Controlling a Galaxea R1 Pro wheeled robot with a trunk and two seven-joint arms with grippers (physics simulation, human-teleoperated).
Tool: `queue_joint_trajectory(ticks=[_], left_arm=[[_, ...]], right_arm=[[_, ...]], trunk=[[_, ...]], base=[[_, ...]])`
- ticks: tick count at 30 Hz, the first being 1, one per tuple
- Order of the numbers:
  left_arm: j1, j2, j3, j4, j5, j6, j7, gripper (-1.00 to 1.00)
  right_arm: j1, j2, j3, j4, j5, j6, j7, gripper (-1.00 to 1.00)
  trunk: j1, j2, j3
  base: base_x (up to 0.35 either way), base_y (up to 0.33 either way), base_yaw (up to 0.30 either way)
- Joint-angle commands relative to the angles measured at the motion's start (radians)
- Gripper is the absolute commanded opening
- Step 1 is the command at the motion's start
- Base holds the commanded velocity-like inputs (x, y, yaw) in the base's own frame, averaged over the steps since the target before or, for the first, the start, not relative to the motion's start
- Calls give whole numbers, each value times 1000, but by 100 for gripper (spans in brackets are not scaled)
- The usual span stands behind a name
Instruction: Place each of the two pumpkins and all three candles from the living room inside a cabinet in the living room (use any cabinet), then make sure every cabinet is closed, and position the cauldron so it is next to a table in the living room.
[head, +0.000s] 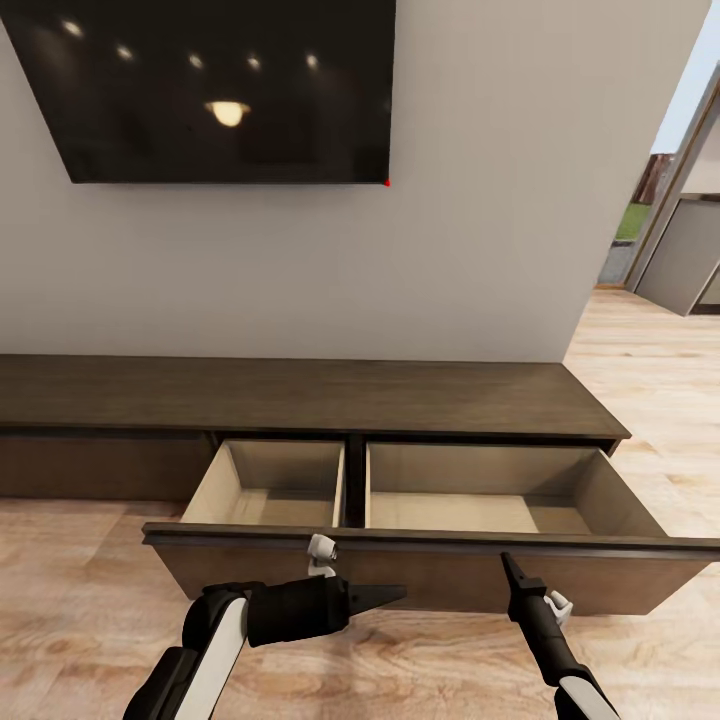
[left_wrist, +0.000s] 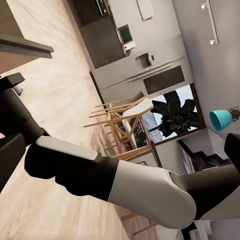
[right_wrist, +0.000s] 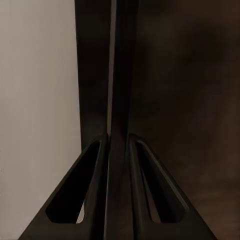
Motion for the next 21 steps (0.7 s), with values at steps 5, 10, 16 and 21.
queue_joint_trajectory(ticks=[5, 10, 16, 21], left_arm=[[0, 0, 1, -1, 0, 4, -2, 100], [0, 0, 1, -1, 0, 4, -2, 100], [0, 0, 1, -1, 0, 4, -2, 100], [0, 0, 1, -1, 0, 4, -2, 100]], right_arm=[[5, -2, -12, -1, -29, 20, 22, 100], [5, -3, -12, -1, -29, 20, 22, 100], [5, -3, -12, -1, -29, 20, 22, 100], [5, -1, -12, 0, -29, 20, 22, 100]], trunk=[[0, -1, -1], [0, -1, -1], [0, -1, -1], [0, -1, -1]], base=[[0, 0, 0], [0, 0, 0], [-89, 0, 0], [-265, 0, 0]])
